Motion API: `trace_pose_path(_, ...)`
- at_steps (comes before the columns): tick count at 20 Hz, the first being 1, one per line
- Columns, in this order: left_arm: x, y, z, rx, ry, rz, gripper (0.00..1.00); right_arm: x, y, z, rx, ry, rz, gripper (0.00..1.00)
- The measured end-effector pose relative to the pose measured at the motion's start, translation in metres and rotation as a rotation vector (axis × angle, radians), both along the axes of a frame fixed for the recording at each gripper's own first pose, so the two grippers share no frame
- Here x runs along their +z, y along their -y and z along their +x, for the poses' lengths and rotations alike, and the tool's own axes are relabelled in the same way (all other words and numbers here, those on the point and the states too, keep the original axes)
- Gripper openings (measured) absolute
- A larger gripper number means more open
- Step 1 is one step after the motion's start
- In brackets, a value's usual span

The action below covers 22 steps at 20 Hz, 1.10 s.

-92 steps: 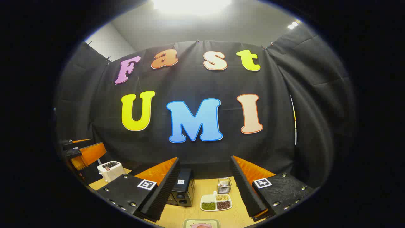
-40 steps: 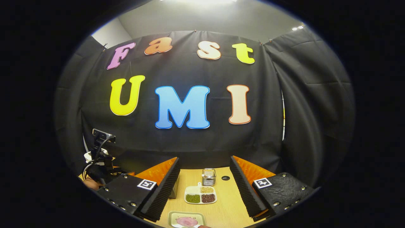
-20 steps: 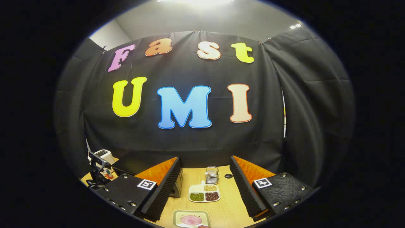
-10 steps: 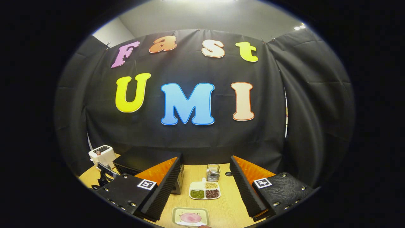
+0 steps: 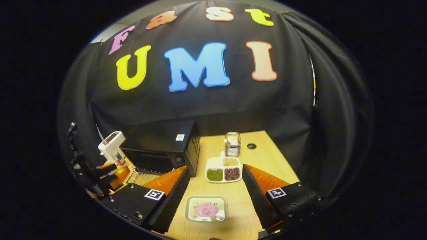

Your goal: Open the electric oven with the left hand, put the food in, and close the electric oven.

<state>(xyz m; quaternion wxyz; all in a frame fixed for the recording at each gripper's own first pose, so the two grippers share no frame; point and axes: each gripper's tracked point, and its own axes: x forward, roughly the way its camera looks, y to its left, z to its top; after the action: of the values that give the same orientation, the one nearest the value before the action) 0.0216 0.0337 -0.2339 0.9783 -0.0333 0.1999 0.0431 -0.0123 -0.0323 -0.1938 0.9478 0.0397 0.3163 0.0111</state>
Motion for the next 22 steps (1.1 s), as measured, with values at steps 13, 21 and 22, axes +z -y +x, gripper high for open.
trace_pose_path(13, 0.151, -0.041, -0.044, 0.068, 0.255, 0.005, 1.0, -0.188, 0.032, -0.027, -0.036, -0.582, 0.135, 0.98)
trace_pose_path(21, 0.126, -0.055, -0.059, 0.103, 0.193, 0.006, 0.93, -0.226, 0.037, -0.029, -0.041, -0.707, 0.043, 0.72)
trace_pose_path(22, 0.126, -0.057, -0.059, 0.105, 0.189, 0.003, 0.92, -0.226, 0.034, -0.029, -0.04, -0.723, 0.041, 0.69)
